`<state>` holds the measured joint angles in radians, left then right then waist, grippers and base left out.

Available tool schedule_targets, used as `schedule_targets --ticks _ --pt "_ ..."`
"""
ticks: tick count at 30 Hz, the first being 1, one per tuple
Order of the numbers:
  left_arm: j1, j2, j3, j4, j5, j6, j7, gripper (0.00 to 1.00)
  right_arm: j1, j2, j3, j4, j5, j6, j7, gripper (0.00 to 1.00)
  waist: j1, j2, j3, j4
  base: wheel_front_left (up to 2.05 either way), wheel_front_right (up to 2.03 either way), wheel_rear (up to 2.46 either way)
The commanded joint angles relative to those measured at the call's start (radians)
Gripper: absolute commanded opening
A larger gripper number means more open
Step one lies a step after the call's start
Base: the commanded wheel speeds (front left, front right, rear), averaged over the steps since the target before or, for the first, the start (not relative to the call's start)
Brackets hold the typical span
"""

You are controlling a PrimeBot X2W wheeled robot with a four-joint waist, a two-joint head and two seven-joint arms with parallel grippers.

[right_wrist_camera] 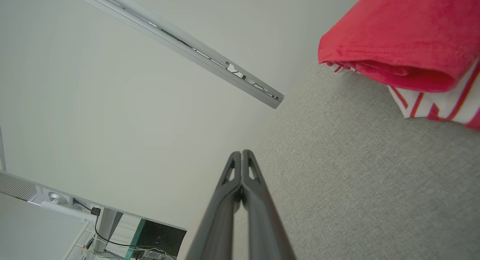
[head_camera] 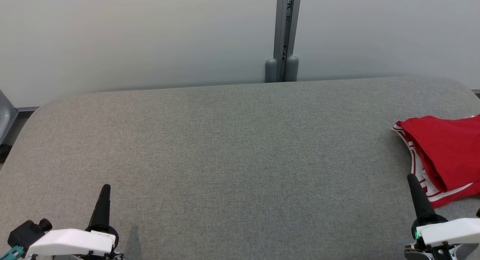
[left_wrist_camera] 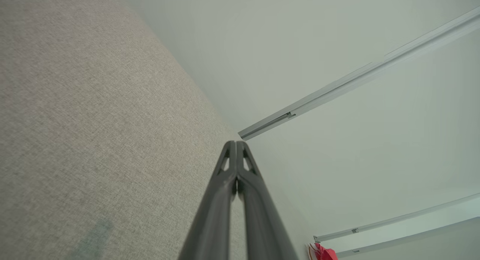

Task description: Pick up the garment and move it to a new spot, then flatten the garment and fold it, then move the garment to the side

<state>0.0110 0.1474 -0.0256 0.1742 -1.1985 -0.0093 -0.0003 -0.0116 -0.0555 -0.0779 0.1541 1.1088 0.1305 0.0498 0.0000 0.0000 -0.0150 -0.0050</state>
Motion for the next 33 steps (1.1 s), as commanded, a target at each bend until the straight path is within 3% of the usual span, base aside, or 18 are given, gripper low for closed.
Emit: schedule_targets --ticks 1,33 --pt "-0.033 0.003 0.014 -0.003 -0.028 -0.011 0.006 0.0 -0.025 -0.004 -0.005 0.0 0.032 0.0 0.006 0.0 0.0 0.0 0.0 0.0 0.0 0.0 0.0" --pt "-0.091 -0.05 0.083 0.041 -0.264 -0.08 0.065 0.0 -0.071 -0.001 -0.024 0.054 0.314 0.0 0.042 0.0 0.0 0.0 0.01 0.003 0.0 0.0 0.0"
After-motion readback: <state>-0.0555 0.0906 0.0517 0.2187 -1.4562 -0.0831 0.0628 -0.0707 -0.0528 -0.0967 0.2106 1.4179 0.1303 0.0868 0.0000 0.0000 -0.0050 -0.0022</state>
